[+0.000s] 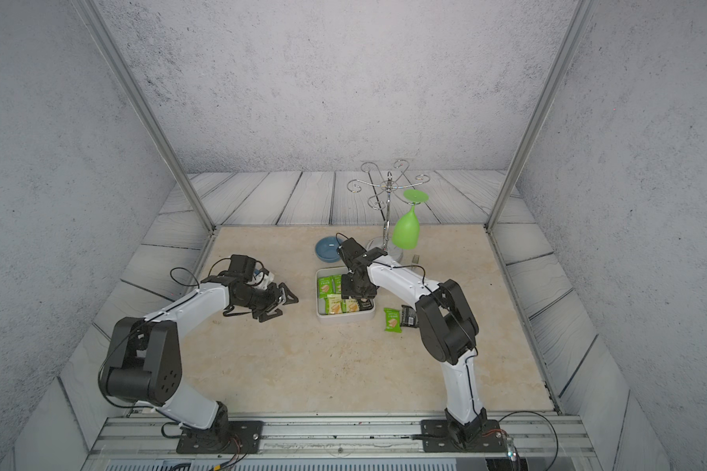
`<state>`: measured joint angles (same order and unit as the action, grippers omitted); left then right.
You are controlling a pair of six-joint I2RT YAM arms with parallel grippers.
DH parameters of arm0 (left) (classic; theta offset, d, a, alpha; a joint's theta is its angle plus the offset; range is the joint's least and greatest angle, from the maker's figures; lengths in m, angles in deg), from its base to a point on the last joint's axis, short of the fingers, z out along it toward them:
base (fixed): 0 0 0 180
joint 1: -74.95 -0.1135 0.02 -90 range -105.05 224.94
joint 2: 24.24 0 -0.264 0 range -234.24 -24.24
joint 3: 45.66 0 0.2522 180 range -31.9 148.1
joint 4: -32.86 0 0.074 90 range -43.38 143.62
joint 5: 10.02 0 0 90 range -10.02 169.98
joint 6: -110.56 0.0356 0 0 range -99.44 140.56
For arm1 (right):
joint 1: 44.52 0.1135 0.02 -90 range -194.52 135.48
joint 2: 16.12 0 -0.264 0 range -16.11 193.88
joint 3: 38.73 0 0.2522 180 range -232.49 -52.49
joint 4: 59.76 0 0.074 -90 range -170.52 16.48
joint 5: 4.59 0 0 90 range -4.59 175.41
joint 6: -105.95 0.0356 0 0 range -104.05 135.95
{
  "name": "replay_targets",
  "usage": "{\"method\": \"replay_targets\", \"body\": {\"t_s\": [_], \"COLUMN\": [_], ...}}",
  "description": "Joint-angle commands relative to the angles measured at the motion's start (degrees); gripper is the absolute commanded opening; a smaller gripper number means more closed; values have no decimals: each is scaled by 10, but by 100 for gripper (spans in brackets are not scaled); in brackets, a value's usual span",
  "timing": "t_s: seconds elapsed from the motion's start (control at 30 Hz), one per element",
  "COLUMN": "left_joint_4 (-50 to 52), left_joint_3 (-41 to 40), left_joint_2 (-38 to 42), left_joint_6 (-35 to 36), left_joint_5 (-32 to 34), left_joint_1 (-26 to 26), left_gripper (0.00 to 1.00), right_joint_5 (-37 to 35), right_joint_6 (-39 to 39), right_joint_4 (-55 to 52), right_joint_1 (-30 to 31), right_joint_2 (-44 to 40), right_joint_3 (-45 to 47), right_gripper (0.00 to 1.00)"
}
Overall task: Take the cookies out of the storage box
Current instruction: Pick up the cookie from the storage box.
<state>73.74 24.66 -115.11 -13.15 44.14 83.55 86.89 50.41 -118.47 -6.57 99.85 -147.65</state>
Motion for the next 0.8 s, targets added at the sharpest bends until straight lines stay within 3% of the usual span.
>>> {"method": "replay_targets", "body": {"t_s": [0.0,0.47,0.77], "left_joint_4": [-3,-6,-6], "left_joint_3": [-8,-10,-9], "left_joint_2": [10,9,8], "left_joint_6": [-1,-2,-3], "left_joint_5": [-7,-13,-14], "left_joint_1": [-6,-8,-10], "left_gripper": [79,79,79], "right_joint_5": [8,37,-12], "right_joint_6": [10,21,-6], "right_joint_4": [-17,-18,-50], "right_joint_1": [3,8,9], "right_joint_2": [18,48,62], "right_joint_3": [-12,-17,-52], "right_gripper": [58,58,57]}}
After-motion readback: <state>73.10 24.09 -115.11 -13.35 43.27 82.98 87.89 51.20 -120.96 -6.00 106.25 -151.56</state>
